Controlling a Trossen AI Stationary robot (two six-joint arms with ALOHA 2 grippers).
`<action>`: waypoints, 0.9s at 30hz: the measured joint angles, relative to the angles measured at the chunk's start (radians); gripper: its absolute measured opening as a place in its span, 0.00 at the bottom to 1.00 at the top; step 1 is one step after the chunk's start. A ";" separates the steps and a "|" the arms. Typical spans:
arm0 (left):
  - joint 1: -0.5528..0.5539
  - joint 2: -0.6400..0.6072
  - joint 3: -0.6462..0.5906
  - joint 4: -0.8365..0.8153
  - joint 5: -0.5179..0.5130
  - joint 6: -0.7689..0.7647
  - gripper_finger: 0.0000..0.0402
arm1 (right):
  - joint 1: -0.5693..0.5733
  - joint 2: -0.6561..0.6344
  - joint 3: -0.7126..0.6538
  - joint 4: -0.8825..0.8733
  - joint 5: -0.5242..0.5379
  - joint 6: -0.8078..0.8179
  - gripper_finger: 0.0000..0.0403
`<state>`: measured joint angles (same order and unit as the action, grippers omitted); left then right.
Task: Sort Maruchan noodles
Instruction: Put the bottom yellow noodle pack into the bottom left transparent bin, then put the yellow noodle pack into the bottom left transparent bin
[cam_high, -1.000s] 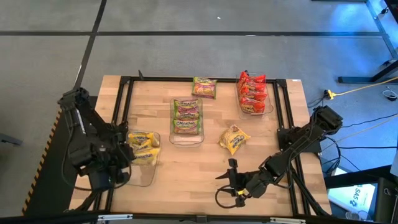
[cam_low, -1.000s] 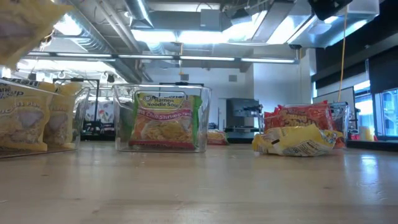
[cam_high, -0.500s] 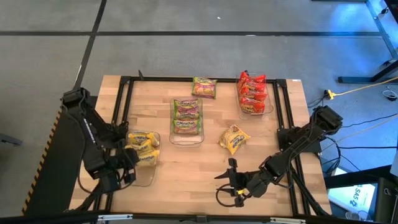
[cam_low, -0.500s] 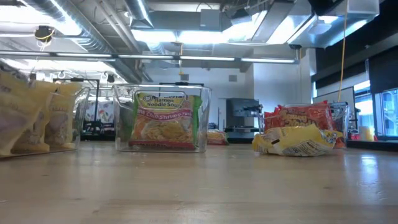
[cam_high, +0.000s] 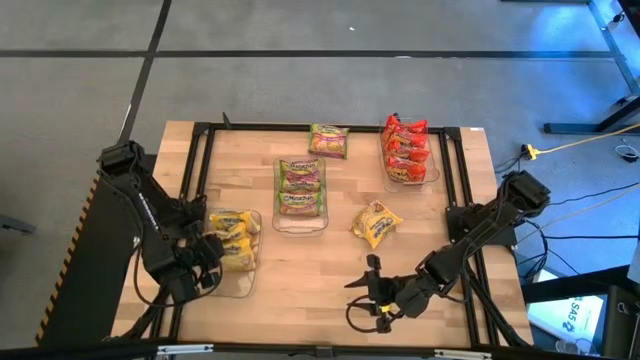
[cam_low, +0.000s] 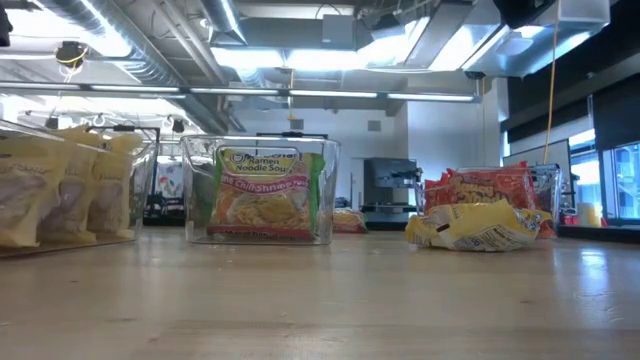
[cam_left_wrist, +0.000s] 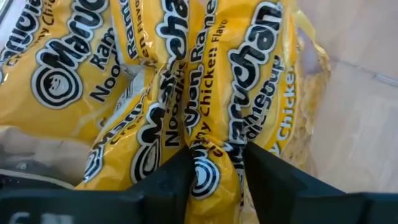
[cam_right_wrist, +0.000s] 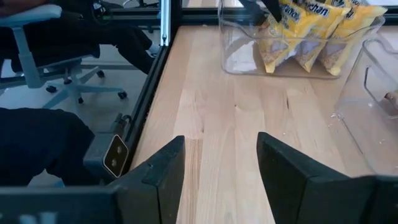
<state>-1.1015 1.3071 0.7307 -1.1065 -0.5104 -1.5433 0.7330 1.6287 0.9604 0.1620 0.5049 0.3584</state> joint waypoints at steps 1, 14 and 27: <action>0.000 0.000 0.000 -0.001 0.001 0.000 0.33 | 0.000 0.005 0.000 0.004 0.000 0.000 0.42; 0.000 0.000 0.189 -0.161 -0.010 0.004 0.42 | -0.002 0.045 0.000 0.022 0.039 0.001 0.42; 0.059 0.001 0.247 0.398 -0.387 0.284 0.42 | -0.020 -0.096 0.009 -0.478 0.125 0.230 0.42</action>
<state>-1.0422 1.3082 0.9780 -0.7083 -0.8979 -1.2594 0.7132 1.5324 0.9695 -0.3162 0.6303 0.5882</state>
